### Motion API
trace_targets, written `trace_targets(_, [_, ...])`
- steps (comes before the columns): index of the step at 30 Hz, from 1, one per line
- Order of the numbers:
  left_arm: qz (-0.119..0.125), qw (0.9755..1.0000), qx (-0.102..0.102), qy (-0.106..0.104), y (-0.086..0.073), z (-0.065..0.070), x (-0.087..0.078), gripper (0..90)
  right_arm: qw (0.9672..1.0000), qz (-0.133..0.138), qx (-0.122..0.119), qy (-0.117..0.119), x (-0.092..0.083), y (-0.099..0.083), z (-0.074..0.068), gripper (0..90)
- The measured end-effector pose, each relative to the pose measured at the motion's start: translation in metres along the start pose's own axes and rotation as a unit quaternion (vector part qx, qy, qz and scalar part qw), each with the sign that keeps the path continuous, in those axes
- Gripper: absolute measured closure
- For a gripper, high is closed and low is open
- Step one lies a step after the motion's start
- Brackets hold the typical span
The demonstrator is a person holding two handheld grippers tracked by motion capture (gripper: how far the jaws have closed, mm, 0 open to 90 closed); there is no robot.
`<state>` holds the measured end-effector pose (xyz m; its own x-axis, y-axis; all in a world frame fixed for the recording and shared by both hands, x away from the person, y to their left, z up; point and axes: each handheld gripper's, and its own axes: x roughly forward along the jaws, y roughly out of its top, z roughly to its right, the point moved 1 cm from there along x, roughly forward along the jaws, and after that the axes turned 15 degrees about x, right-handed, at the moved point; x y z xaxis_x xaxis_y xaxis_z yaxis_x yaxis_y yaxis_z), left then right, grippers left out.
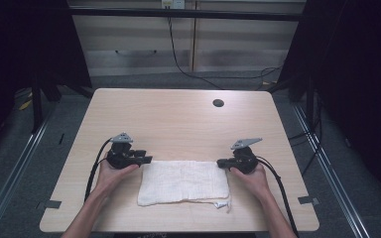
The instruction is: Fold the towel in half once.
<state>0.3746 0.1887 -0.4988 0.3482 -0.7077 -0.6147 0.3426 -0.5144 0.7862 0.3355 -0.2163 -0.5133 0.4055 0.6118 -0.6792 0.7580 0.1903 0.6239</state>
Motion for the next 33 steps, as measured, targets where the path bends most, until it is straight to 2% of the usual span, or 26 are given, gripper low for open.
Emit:
trace_targets(3, [-0.005, 1.0, 0.0, -0.008, -0.003, -0.001, 0.004, 55.0, 1.0, 0.001, 0.0, 0.0, 0.0, 0.0, 0.0, 87.0])
trace_targets(9, [-0.027, 0.9993, 0.021, -0.015, -0.007, 0.003, 0.009, 60.2, 1.0, 0.001, -0.001, -0.002, 0.0, 0.001, 0.001, 87.0])
trace_targets(12, [-0.029, 0.9991, 0.026, -0.019, -0.009, 0.004, 0.01, 66.1, 1.0, 0.002, 0.0, -0.002, 0.001, 0.001, 0.001, 87.0])
trace_targets(17, [-0.039, 0.9975, 0.056, -0.014, -0.008, 0.01, 0.01, 84.5, 1.0, 0.004, 0.004, 0.0, 0.001, 0.001, 0.001, 87.0])
trace_targets(24, [-0.021, 0.9989, 0.04, -0.013, -0.008, 0.008, 0.008, 86.6, 1.0, 0.006, 0.007, 0.0, 0.0, 0.001, 0.002, 87.3])
trace_targets(26, [-0.004, 0.9995, 0.029, -0.015, -0.006, 0.007, 0.005, 86.6, 0.9999, 0.01, 0.011, 0.0, 0.0, 0.001, 0.002, 87.3])
trace_targets(33, [0.011, 0.9995, 0.029, -0.011, -0.003, 0.009, -0.002, 86.6, 0.9996, 0.025, 0.009, 0.001, -0.005, 0.002, 0.0, 87.4])
